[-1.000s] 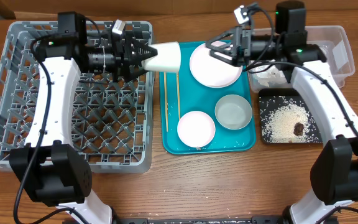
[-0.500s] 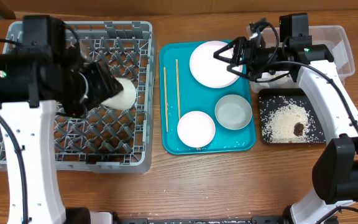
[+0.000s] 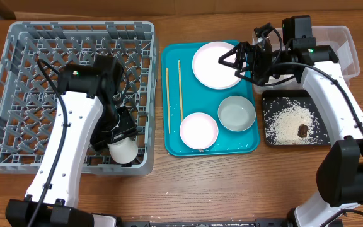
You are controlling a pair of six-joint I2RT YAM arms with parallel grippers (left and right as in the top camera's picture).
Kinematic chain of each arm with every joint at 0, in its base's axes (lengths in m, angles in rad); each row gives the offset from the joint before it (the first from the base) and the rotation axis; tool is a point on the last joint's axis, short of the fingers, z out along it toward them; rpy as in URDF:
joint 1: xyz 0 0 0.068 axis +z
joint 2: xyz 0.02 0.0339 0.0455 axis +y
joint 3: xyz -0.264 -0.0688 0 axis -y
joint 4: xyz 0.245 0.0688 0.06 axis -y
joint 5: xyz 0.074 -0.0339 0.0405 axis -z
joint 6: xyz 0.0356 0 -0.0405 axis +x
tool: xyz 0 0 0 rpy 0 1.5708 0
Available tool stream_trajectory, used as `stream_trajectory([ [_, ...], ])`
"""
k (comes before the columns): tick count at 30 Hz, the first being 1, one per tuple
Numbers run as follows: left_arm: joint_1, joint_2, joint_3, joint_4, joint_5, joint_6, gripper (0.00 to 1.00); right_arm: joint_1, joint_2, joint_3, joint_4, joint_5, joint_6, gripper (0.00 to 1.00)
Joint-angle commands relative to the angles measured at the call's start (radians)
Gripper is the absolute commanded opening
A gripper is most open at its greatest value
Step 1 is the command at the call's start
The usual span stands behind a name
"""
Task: Sort waste into correct bins and load items into the dishwasher
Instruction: 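Place the white cup into the dish rack with the left gripper, then reach the left gripper to the small white plate and grasp it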
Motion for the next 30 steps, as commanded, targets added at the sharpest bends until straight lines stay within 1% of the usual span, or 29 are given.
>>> stream_trajectory([
  [1,0.001,-0.01,-0.048,0.058,-0.059,-0.034,0.42,0.002,0.001,-0.002,0.002,0.008,-0.016,1.0],
  [7,0.001,-0.009,-0.195,0.236,-0.037,-0.034,0.45,0.002,0.001,-0.002,-0.008,0.008,-0.019,1.0],
  [8,0.001,-0.009,-0.209,0.252,-0.032,-0.034,0.47,0.002,0.001,-0.002,-0.009,0.008,-0.019,1.0],
  [9,0.001,-0.009,-0.219,0.262,-0.027,-0.034,0.5,0.002,0.001,-0.002,-0.01,0.008,-0.019,1.0],
  [10,0.001,-0.009,-0.225,0.268,-0.019,-0.034,0.54,0.002,0.001,-0.002,-0.01,0.008,-0.019,1.0],
  [15,0.001,-0.009,-0.225,0.267,-0.017,-0.03,0.83,0.002,0.001,-0.002,-0.014,0.007,-0.019,1.0],
  [16,0.001,-0.009,-0.225,0.267,-0.017,-0.03,0.93,0.002,0.001,-0.002,-0.017,0.006,-0.019,1.0],
  [17,0.001,-0.009,-0.223,0.264,-0.018,-0.029,0.99,0.002,0.0,-0.002,-0.018,0.006,-0.019,1.0],
  [21,0.001,-0.009,-0.202,0.251,-0.018,-0.011,1.0,-0.003,-0.023,0.0,-0.021,0.003,-0.027,1.0],
  [22,0.001,-0.009,-0.185,0.239,-0.019,-0.01,1.0,-0.007,-0.036,0.0,-0.02,0.003,-0.026,0.98],
  [25,0.0,-0.009,-0.085,0.204,-0.026,0.0,0.95,-0.035,-0.114,0.0,-0.021,0.01,-0.046,0.94],
  [27,-0.012,-0.009,0.008,0.201,-0.019,0.031,0.94,-0.06,-0.17,0.0,-0.032,0.037,-0.045,0.94],
  [30,-0.063,-0.009,0.134,0.24,-0.01,0.105,0.94,-0.109,-0.269,0.0,-0.086,0.144,-0.045,0.96],
])
